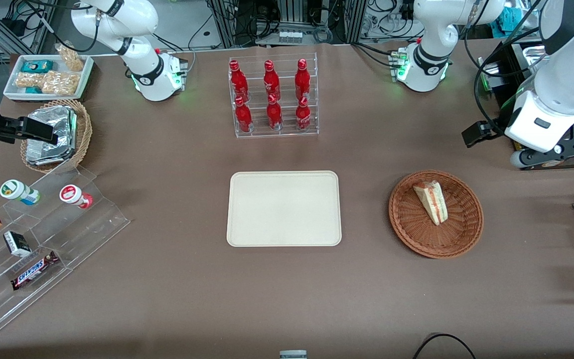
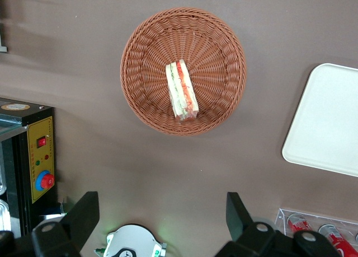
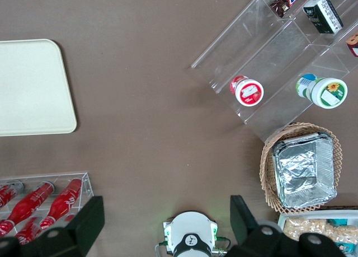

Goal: Place sandwich from basket to tray
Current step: 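Move the left gripper down over the sandwich in the wicker basket, then lower the left gripper and close it on the wrapped sandwich, then lift the sandwich and carry it with the left gripper to the tray, then lower the sandwich onto the cream tray and open the left gripper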

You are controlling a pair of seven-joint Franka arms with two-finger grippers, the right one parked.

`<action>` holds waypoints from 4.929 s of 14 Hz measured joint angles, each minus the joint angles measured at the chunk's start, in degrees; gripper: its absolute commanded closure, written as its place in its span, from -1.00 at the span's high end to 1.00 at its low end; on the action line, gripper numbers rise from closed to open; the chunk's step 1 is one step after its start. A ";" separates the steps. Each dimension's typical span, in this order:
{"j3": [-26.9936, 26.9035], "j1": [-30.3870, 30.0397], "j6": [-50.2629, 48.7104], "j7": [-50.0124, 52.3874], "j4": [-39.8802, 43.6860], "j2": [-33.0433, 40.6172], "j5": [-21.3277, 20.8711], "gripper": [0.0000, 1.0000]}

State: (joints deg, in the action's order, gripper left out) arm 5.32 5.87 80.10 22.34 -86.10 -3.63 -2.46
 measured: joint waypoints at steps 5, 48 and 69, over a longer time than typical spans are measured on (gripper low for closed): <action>-0.05 -0.08 0.01 0.16 0.00 -0.02 1.64 1.00; -0.38 1.69 48.50 15.76 -33.23 -9.64 3.50 -0.77; -0.84 37.08 45.81 32.88 2.61 -38.43 -0.61 1.00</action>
State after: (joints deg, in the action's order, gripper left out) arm 4.49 42.95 125.92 55.22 -83.49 -42.06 -3.07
